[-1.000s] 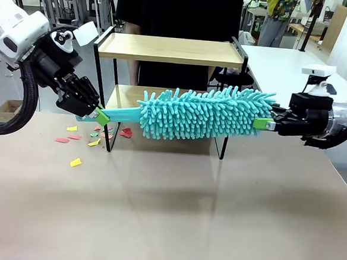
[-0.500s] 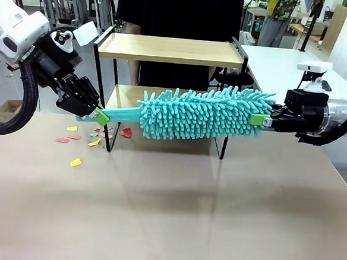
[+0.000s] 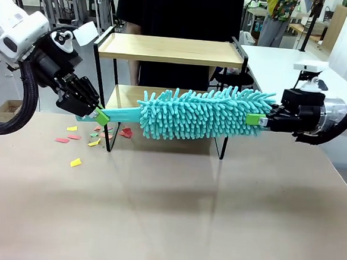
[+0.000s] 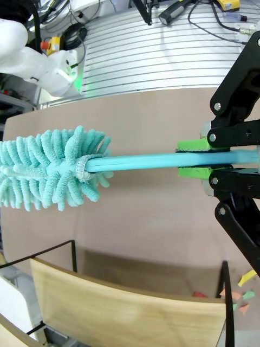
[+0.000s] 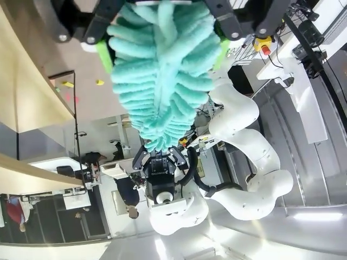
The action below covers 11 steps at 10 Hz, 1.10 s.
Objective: Clean the shelf.
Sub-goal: Hand the Duster back to the human.
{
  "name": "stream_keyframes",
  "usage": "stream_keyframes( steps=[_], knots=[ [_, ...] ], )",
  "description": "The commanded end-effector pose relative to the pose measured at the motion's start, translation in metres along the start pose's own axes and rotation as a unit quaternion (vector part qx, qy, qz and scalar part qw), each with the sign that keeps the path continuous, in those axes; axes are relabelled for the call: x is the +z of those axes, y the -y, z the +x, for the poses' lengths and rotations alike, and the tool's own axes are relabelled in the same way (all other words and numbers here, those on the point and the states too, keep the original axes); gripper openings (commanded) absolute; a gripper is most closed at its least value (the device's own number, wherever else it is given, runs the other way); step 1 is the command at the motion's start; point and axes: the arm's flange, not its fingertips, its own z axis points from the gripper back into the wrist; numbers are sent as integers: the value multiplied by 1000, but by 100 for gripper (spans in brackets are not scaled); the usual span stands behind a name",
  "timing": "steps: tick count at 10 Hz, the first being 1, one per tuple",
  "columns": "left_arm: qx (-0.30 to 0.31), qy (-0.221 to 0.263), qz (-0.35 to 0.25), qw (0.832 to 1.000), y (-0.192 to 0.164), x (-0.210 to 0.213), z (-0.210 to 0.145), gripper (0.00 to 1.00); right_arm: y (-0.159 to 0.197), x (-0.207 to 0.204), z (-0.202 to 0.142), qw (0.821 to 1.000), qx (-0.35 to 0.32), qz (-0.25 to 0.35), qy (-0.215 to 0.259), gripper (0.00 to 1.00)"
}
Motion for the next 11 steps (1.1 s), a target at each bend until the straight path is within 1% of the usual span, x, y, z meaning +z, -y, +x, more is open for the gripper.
stream_keyframes(
  steps=[1,3,4,5,6,10,11],
  knots=[
    [-5,6,-1,1000,2,2,2,13,4,-6,4,1000,-2,-5,0,0],
    [-5,6,-1,1000,2,2,2,13,3,-4,5,1000,0,-5,1,0],
    [-5,6,-1,1000,2,2,2,13,4,-4,5,1000,0,-6,1,16],
    [-5,6,-1,1000,2,2,2,13,4,-4,4,1000,1,-8,0,6],
    [-5,6,-1,1000,2,2,2,13,4,-4,4,1000,0,-8,0,0],
    [-5,6,-1,1000,2,2,2,13,4,-4,4,1000,7,-11,-2,0],
    [-5,6,-1,1000,2,2,2,13,3,-4,3,1000,16,-1,-3,0]
  ],
)
